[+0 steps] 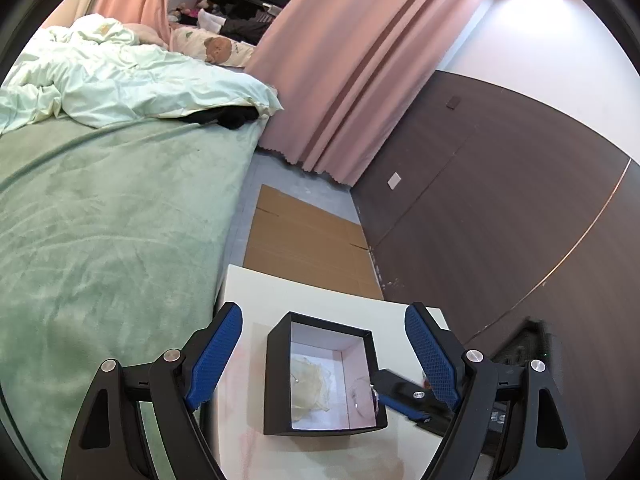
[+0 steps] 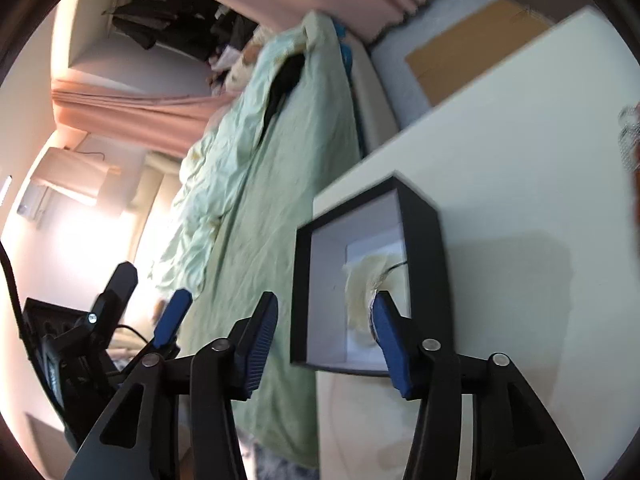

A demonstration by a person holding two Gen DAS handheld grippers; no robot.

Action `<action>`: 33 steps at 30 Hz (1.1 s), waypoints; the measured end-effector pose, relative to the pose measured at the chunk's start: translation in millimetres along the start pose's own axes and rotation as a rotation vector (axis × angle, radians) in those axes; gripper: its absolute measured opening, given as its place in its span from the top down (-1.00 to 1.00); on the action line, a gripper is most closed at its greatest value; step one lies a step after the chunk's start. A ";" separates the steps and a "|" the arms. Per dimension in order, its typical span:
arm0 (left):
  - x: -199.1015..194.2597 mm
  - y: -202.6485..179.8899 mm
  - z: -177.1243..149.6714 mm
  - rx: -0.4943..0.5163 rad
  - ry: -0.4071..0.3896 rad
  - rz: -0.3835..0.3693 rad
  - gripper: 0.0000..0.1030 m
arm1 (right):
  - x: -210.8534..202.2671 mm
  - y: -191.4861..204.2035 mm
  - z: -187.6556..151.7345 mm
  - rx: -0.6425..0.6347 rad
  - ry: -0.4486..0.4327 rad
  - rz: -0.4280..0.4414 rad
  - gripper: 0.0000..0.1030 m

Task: Organize jewelry
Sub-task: 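Withdraw both tools from the box back toward the jewelry pile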

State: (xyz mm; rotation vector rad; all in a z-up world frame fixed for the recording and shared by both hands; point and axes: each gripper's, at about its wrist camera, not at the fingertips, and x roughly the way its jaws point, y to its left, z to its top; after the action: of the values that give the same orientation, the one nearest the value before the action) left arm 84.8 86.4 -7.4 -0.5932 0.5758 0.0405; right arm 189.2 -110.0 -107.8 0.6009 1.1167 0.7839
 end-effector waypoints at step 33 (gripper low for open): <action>34.5 -68.5 -48.4 0.119 0.085 -0.063 -0.96 | -159.1 -40.3 -0.2 0.060 -0.280 -0.154 -0.80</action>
State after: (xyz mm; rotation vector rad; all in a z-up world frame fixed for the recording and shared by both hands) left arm 103.1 -1.0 -22.9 -0.4984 0.6375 -0.0779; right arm 162.5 -261.6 -50.9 0.6451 0.9188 0.5175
